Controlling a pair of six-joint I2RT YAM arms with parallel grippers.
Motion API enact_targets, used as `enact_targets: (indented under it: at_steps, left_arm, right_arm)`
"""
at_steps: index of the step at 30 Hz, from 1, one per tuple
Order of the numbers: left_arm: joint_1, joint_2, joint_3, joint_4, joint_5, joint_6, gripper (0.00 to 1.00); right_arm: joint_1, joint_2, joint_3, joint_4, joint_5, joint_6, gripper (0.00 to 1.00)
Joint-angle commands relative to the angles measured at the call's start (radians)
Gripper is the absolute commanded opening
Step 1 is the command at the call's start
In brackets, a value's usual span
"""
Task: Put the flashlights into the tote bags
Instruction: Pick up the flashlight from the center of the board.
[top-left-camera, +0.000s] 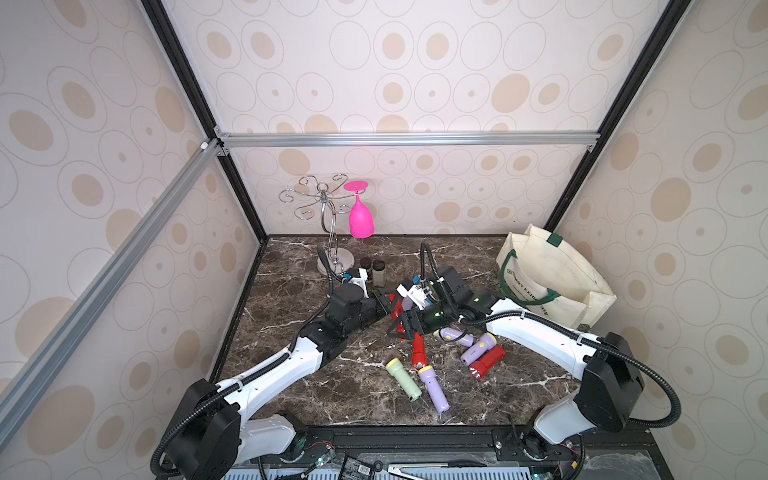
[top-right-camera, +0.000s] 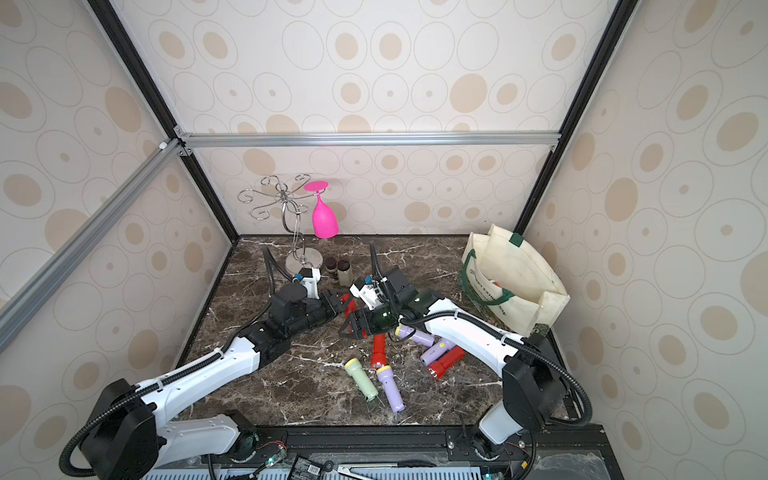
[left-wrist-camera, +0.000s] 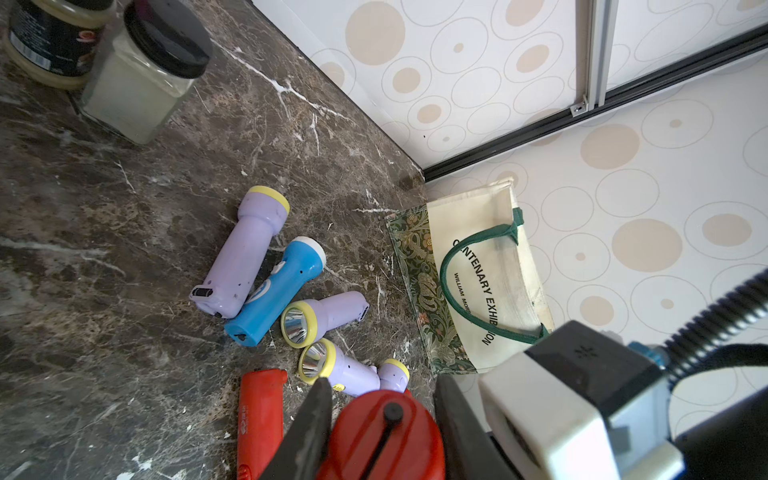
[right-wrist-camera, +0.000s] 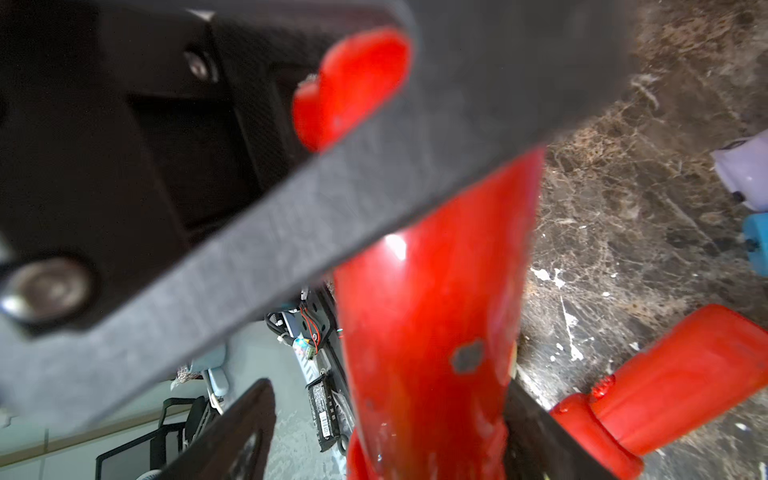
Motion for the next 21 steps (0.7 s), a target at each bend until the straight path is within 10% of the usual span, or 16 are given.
enact_targets:
  at_steps: [1, 14, 18, 21]
  left_arm:
    - [-0.008, 0.006, 0.048, 0.078, 0.012, -0.024, 0.00]
    - [-0.008, 0.009, 0.050, 0.083, 0.012, -0.025, 0.00]
    - [-0.006, -0.009, 0.051, 0.075, -0.005, -0.013, 0.68]
    - [0.001, -0.027, 0.053, 0.062, -0.005, 0.003, 0.97]
  right_arm:
    - [0.008, 0.010, 0.019, -0.001, 0.023, 0.002, 0.77]
    - [0.006, -0.004, 0.041, -0.015, 0.057, -0.040, 0.12]
    - [-0.005, -0.039, 0.038, -0.046, 0.103, -0.064, 0.00]
    - [-0.039, -0.083, 0.026, -0.067, 0.126, -0.068, 0.00]
